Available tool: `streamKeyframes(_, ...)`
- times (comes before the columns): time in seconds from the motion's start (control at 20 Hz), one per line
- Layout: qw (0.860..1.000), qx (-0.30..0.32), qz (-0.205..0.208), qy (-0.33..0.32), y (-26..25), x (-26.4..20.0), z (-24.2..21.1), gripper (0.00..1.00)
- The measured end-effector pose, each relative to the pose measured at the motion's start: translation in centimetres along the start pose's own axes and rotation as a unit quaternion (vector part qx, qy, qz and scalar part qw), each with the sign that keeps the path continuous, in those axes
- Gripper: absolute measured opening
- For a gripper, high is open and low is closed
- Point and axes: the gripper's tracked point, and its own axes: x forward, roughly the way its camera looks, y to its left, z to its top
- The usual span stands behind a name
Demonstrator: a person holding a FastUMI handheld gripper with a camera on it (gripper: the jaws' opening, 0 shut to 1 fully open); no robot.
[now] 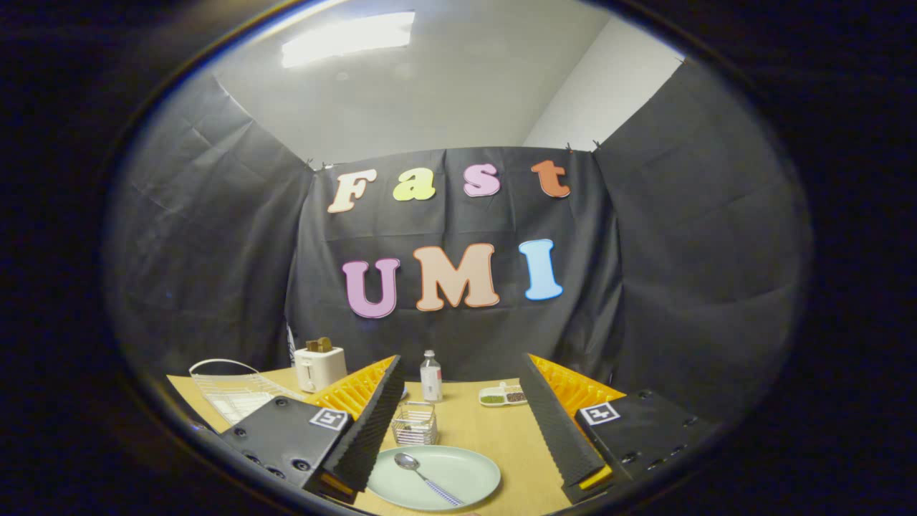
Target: Take the plate from the dish rack, then take the spoon from the basket and place it into the plate.
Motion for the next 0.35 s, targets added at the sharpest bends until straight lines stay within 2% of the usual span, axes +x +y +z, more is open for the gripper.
streamKeyframes(0.35, 1.000, 0.001, 0.002, 0.012, 0.31, -0.19, -0.11, 1.00)
